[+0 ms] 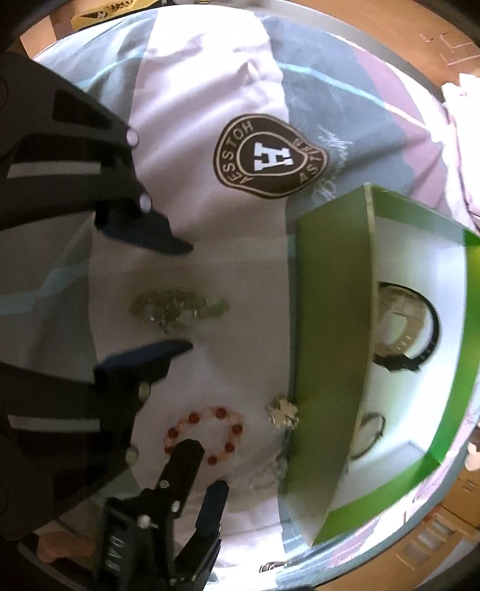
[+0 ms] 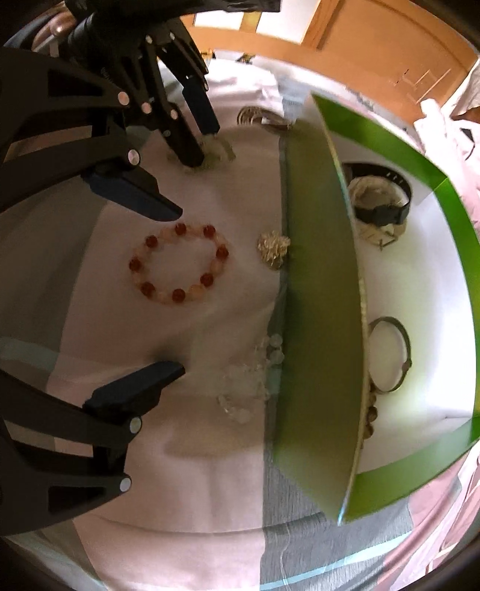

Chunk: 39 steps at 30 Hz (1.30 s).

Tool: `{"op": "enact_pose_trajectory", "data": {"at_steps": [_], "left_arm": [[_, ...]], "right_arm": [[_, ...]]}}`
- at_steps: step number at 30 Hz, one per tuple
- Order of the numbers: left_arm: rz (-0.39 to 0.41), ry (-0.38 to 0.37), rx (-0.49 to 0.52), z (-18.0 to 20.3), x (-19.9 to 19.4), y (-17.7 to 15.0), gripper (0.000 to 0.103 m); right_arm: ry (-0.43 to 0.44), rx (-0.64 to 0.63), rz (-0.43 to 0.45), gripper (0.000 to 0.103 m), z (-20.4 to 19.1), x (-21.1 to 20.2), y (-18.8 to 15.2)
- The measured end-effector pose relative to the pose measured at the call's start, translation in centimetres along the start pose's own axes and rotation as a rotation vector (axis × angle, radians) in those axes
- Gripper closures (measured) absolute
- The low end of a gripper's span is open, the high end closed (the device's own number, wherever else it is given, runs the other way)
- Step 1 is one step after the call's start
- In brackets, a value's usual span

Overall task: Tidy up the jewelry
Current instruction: 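Grasp the green pendant with the left tool while the right tool grasps the red bead bracelet, then carry the green pendant and red bead bracelet with both tools into the box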

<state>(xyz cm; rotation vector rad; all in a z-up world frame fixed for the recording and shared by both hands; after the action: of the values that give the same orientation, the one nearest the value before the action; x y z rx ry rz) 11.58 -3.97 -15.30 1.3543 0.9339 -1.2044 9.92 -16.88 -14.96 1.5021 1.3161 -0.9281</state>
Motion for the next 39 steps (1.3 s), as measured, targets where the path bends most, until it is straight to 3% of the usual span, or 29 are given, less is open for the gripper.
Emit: {"op": "enact_pose_trajectory", "data": {"at_steps": [1, 4, 6, 8, 9, 17, 22, 31, 35, 39], "left_arm": [[-0.008, -0.009, -0.011, -0.2, 0.4, 0.1, 0.067], [-0.003, 0.014, -0.013, -0.4, 0.5, 0.4, 0.080], [-0.003, 0.014, -0.022, -0.6, 0.4, 0.4, 0.083], [-0.006, 0.002, -0.035, -0.8, 0.3, 0.3, 0.085], [-0.004, 0.001, -0.036, -0.9, 0.2, 0.2, 0.085], [0.010, -0.002, -0.026, -1.0, -0.4, 0.1, 0.085], [0.050, -0.016, -0.008, -1.0, -2.3, -0.8, 0.085], [0.049, -0.021, -0.016, -1.6, -2.8, -0.9, 0.085], [0.062, -0.039, -0.012, -1.1, -3.1, -0.9, 0.085], [0.081, -0.071, -0.010, -1.1, -4.6, -1.2, 0.086]], "right_arm": [[-0.029, -0.020, 0.005, 0.026, -0.3, 0.1, -0.1], [-0.215, -0.136, 0.031, 0.050, -1.5, 0.5, -0.5], [-0.240, -0.158, 0.062, 0.066, -1.8, 0.4, -0.6], [-0.244, -0.164, 0.067, 0.092, -1.7, 0.2, -0.6], [-0.228, -0.159, 0.061, 0.095, -1.6, 0.1, -0.6], [-0.117, -0.094, 0.055, 0.095, -0.3, -0.9, -0.2], [-0.128, -0.140, 0.111, 0.095, -0.7, -3.1, -0.4], [-0.165, -0.093, 0.090, 0.096, 1.0, -2.4, -0.5], [-0.183, -0.115, 0.143, 0.096, 0.5, -3.9, -0.4], [-0.147, -0.110, 0.188, 0.096, 0.6, -6.4, -0.5]]}}
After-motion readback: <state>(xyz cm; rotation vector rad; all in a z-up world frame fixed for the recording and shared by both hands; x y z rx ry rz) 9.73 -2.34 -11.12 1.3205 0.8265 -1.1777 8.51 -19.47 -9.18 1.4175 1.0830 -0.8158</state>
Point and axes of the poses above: each gripper's, at about its wrist camera, not at the fingertips, and x roughly the way its jaws point, z to its right, y to its top, the point moved 4 cm from there along x, roughly the way its jaws point, and after that the axes turned 2 degrees about -z, right-handed, at the moved point
